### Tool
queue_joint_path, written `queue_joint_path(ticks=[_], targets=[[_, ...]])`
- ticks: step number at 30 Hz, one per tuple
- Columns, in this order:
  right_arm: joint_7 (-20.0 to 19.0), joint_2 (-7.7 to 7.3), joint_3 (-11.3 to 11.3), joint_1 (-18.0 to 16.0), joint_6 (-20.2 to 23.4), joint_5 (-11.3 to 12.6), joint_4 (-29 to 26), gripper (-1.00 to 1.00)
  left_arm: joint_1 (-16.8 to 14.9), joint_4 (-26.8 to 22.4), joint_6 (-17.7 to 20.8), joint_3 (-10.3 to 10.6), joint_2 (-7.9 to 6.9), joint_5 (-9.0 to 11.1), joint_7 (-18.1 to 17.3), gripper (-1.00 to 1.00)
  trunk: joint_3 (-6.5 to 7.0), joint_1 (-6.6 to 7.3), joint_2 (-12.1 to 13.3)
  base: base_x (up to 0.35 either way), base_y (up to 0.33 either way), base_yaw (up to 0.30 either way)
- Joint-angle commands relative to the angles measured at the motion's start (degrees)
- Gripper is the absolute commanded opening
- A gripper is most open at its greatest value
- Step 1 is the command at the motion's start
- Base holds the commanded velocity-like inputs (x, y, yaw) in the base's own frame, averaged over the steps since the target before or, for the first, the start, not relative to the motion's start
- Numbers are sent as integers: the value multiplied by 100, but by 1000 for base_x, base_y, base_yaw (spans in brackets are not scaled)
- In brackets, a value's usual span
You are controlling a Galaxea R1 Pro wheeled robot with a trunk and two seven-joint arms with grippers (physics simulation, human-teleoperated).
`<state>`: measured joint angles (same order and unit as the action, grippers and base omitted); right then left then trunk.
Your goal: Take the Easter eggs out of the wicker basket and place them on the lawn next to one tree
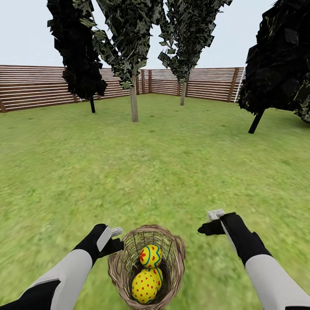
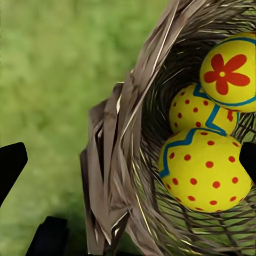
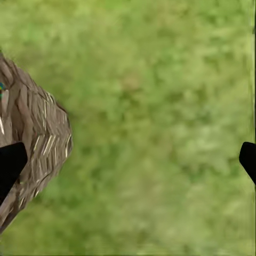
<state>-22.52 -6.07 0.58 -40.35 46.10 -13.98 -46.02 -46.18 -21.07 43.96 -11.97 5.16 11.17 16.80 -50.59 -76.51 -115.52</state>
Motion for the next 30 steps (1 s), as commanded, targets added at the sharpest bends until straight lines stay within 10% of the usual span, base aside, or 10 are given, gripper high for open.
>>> queue_joint_path(ticks=[1,7,30], targets=[[-55,-4,-141,-1,33,-59,-149,100,0,-10,17,-16,3,61,51,100,-24,-22,-44,0,0,0],[-68,-3,-916,0,337,-76,-651,100,2,-11,16,-16,-6,61,51,100,-132,-154,-285,0,0,0],[-68,-8,-963,-1,355,-78,-673,100,4,7,16,-12,-6,61,49,100,-545,-659,-1207,0,0,0]])
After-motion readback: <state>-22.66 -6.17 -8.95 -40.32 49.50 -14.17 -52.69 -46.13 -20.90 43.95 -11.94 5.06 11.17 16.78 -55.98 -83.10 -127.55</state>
